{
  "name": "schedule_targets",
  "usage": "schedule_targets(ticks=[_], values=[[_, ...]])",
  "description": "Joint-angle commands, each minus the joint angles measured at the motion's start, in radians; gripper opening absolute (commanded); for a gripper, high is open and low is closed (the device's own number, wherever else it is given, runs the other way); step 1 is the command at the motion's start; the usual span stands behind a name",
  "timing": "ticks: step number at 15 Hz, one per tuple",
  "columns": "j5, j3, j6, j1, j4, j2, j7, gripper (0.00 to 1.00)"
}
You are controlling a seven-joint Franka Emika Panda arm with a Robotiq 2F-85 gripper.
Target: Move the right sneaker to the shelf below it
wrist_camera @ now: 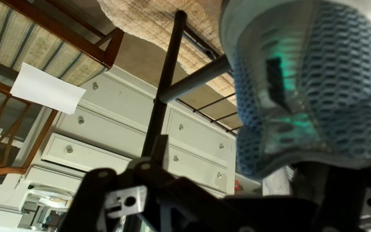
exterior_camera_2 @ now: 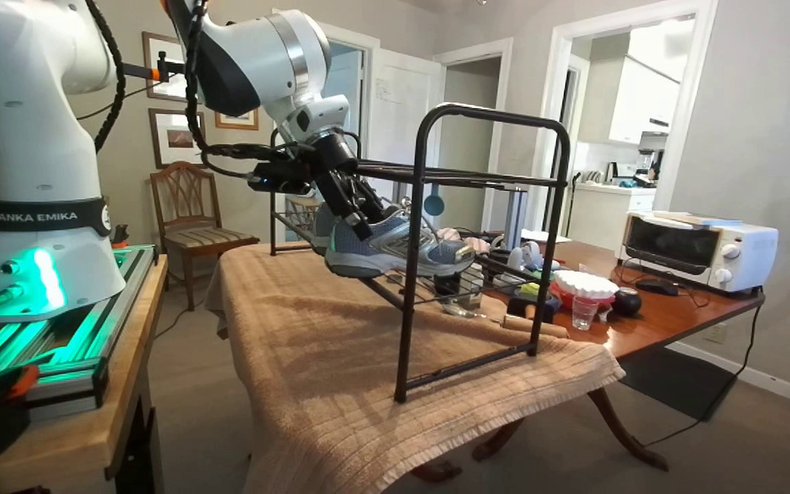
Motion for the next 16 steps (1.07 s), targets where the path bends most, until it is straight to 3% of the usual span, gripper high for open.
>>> schedule_targets(ticks=[1, 9, 10, 16], values=[[-0.034, 0.027, -0.070, 0.026, -0.021, 0.000, 0.095, 1.00], [-0.019, 0.073, -0.177, 0.045, -0.023, 0.021, 0.186, 1.00], [-0.016, 0.015, -0.195, 0.111, -0.024, 0.020, 0.197, 1.00], [-0.001, -0.010, -0.242, 0.177, -0.035, 0.016, 0.233, 1.00]])
